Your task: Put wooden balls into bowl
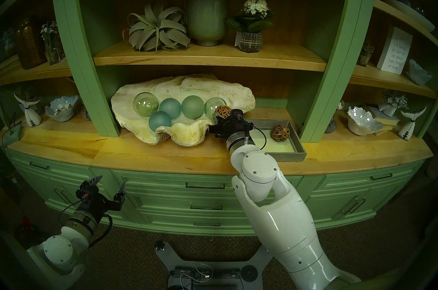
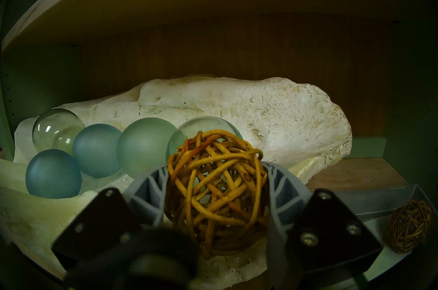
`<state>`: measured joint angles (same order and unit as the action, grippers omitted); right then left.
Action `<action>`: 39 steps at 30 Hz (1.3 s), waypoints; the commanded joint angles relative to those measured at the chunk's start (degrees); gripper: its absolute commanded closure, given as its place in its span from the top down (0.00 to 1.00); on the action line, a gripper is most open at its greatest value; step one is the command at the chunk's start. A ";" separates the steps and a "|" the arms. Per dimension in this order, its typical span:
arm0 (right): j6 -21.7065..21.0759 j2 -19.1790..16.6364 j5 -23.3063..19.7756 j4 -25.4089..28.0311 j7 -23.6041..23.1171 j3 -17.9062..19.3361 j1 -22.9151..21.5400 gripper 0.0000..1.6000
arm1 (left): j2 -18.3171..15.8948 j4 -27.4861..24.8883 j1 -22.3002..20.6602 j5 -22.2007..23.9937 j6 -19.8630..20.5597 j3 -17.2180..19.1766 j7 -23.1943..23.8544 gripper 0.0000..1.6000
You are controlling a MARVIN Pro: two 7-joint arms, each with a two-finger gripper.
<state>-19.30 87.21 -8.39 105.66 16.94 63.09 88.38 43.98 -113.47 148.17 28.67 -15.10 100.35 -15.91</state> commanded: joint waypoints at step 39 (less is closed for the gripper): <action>3.18 -1.52 1.62 8.56 0.73 3.68 1.40 1.00 | -0.15 -0.93 -0.12 -0.08 -0.93 0.67 -0.05 1.00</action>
<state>-17.50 86.39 -7.35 110.95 16.93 64.85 90.44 43.84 -113.47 148.20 28.72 -15.12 100.30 -16.02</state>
